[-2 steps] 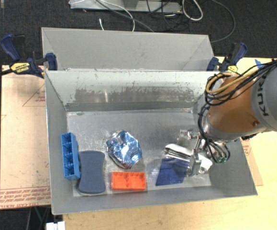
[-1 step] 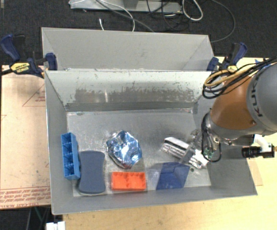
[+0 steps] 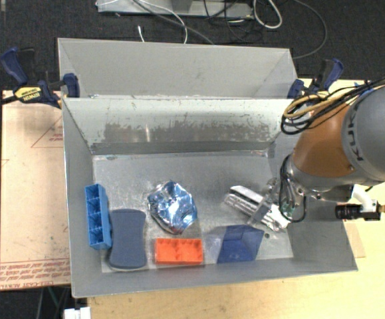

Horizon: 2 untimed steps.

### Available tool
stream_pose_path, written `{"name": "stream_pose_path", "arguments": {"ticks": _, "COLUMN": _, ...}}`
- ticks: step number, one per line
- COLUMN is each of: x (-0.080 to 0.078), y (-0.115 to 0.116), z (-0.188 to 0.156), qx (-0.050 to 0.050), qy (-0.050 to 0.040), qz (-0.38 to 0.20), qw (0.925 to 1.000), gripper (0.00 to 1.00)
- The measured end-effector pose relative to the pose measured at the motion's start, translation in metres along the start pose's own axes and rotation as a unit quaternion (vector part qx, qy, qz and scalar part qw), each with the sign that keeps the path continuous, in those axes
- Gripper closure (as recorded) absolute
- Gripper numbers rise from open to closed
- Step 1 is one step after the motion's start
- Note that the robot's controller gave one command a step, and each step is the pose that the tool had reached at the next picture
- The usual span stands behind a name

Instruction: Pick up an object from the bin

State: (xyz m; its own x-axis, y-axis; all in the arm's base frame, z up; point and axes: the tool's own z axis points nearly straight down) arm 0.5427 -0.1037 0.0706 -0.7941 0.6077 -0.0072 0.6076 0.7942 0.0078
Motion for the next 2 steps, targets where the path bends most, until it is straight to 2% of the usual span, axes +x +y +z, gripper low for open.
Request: {"name": "stream_pose_path", "arguments": {"ticks": 2, "x": 0.002, "y": 0.000, "z": -0.027, "qx": 0.001, "qy": 0.0015, "qz": -0.002, "qw": 1.0000, "gripper": 1.00}}
